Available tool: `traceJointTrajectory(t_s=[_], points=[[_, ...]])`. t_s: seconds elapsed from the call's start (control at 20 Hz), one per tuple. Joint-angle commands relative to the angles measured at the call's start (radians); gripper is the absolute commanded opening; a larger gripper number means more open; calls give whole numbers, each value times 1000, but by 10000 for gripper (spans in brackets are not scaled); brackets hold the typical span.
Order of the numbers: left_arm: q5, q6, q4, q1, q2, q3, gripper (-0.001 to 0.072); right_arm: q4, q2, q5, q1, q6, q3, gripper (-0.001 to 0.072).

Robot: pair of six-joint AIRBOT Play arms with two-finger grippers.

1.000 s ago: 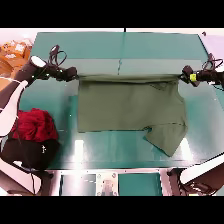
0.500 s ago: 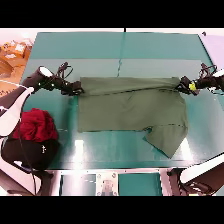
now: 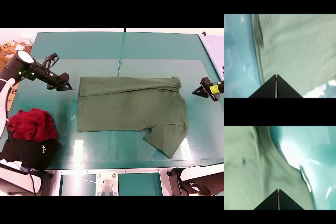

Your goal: Fold the shirts.

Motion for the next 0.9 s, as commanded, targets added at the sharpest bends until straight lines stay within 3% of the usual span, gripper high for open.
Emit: traceJointTrajectory(t_s=[0.0, 0.25, 0.3, 0.35, 0.4, 0.45, 0.6, 0.8, 0.85], points=[[-66, -31, 64, -24, 94, -78, 24, -45, 182, 40, -56, 21, -214, 14], [168, -80, 91, -174, 446, -579, 24, -287, 551, 40, -168, 169, -594, 14], [222, -121, 91, -206, 515, -676, 26, -286, 606, 32, -186, 175, -663, 48], [262, -173, 91, -235, 573, -766, 47, -282, 651, 8, -190, 195, -732, 207], [303, -243, 90, -265, 615, -842, 413, -281, 675, -6, -188, 195, -787, 295], [350, -307, 90, -294, 642, -903, 720, -275, 684, -20, -188, 196, -838, 295], [502, -417, 73, -411, 653, -1032, 704, -194, 682, -73, -188, 195, -946, 295], [851, -526, -13, -551, 636, -1124, 703, -126, 680, -150, -187, 185, -1021, 301], [918, -544, -19, -565, 612, -1126, 703, -113, 680, -161, -183, 185, -1029, 358]])
